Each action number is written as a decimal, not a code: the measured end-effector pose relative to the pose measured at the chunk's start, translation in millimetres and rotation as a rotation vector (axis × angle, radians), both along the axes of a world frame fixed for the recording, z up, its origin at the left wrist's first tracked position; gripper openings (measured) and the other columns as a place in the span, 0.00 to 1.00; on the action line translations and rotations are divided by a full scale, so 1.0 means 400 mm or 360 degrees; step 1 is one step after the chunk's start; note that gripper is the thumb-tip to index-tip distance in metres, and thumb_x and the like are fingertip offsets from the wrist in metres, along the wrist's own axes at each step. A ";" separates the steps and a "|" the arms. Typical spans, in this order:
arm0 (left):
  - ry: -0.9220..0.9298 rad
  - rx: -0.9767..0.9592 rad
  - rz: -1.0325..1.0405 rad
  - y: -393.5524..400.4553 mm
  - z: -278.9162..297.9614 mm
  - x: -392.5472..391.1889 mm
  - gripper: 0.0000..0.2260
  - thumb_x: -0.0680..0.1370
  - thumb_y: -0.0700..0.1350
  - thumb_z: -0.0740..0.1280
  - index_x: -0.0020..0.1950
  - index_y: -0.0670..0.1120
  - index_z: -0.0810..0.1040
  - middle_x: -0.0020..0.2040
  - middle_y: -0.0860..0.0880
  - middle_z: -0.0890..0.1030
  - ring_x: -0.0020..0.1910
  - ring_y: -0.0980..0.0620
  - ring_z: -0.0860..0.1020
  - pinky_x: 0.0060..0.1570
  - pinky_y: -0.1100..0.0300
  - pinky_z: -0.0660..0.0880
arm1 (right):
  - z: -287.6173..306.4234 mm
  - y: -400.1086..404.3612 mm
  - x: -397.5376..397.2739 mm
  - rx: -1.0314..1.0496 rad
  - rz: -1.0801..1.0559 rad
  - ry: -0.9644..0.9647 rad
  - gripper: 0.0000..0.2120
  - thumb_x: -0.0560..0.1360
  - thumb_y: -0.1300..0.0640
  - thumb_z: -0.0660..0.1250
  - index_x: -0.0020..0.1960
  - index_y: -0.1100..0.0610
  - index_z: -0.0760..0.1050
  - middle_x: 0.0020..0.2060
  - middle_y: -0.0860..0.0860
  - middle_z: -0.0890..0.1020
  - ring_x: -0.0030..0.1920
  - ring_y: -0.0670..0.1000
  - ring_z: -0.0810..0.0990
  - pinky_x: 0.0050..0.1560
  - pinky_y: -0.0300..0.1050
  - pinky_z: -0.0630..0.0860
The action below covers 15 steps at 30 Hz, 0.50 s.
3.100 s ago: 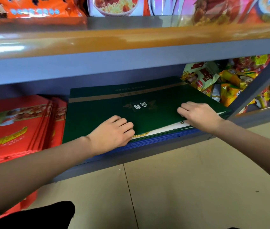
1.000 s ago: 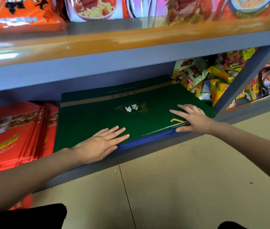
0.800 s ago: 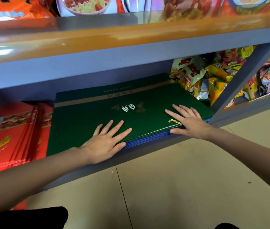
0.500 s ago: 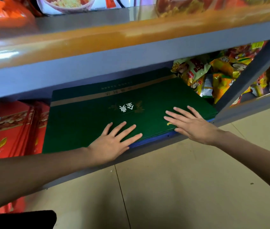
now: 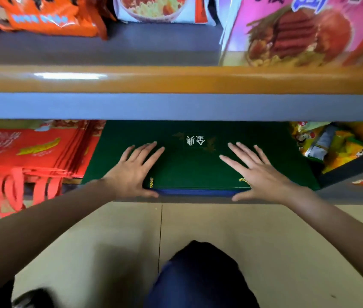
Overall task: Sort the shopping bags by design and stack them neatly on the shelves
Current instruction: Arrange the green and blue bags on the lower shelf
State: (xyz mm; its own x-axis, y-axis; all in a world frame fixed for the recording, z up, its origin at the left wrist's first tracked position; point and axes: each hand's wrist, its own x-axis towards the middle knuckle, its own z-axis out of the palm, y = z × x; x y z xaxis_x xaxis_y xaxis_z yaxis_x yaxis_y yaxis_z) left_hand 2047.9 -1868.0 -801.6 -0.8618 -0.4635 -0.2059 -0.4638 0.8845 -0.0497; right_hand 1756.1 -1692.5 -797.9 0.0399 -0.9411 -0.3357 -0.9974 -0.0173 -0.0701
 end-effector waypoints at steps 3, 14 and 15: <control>-0.0321 0.0041 0.0105 -0.028 0.024 0.042 0.54 0.68 0.68 0.66 0.73 0.51 0.28 0.77 0.47 0.39 0.76 0.46 0.42 0.73 0.47 0.41 | -0.011 -0.033 0.003 0.0094 0.0016 -0.0032 0.54 0.66 0.34 0.69 0.74 0.43 0.32 0.73 0.49 0.30 0.72 0.49 0.28 0.70 0.52 0.29; -0.0440 0.0031 0.0069 -0.058 -0.044 0.046 0.45 0.73 0.64 0.64 0.75 0.55 0.35 0.77 0.51 0.43 0.75 0.45 0.48 0.72 0.44 0.51 | -0.050 -0.059 0.065 0.0156 -0.0129 0.0304 0.58 0.66 0.42 0.74 0.73 0.43 0.29 0.75 0.52 0.33 0.75 0.53 0.33 0.71 0.60 0.36; -0.0429 0.0015 0.0060 -0.058 -0.052 0.048 0.45 0.73 0.64 0.64 0.75 0.54 0.35 0.77 0.51 0.43 0.75 0.45 0.48 0.72 0.44 0.51 | -0.050 -0.056 0.070 0.0141 -0.0148 0.0334 0.57 0.66 0.42 0.73 0.73 0.43 0.30 0.75 0.52 0.35 0.75 0.53 0.34 0.71 0.61 0.36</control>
